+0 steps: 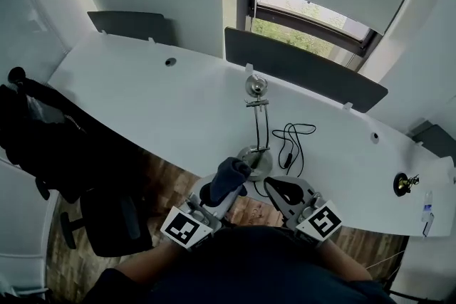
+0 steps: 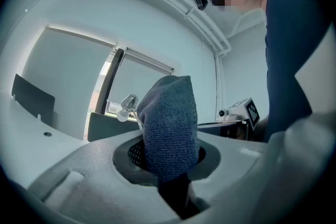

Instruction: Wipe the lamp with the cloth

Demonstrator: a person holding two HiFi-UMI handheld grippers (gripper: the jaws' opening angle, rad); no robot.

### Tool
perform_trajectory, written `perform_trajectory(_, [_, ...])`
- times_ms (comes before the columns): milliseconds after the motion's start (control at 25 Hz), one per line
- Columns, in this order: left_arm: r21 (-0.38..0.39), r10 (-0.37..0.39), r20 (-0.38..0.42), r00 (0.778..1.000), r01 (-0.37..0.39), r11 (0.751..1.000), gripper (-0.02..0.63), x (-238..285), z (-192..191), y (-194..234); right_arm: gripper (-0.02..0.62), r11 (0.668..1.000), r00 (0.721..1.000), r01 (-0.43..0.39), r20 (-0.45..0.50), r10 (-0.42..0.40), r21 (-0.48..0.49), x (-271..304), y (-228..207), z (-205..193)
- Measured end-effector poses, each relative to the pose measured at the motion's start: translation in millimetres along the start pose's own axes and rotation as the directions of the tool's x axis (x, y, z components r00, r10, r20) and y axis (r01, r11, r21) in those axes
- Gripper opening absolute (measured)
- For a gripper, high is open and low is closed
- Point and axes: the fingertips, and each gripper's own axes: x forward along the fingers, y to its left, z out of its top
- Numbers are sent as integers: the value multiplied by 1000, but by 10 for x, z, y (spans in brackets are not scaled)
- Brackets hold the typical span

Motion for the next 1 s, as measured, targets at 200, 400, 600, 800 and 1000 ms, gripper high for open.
perform_trajectory(200, [-9,-7,4,1000,7,1000,80,137,30,331,12,999,999,46,7,-46,-14,200,-305,89])
perform_trajectory(400, [-1,7,2,1000,-7,1000,80,314,28,497,12,999,999,54,6,-54,0,298,-607,68])
perform_trajectory(600, [7,53,-14,998,-53,999,80,475,57,627,12,1000,1000,26,6,-26,15,374,-945,105])
perform_trajectory(800, [27,115,-25,993,-114,993,80,594,82,809,14,999,999,-27,-17,28,35,495,-1137,42])
perform_trajectory(1000, [64,168,-31,985,-166,984,80,720,112,980,15,994,996,-79,-35,82,78,572,-1289,-74])
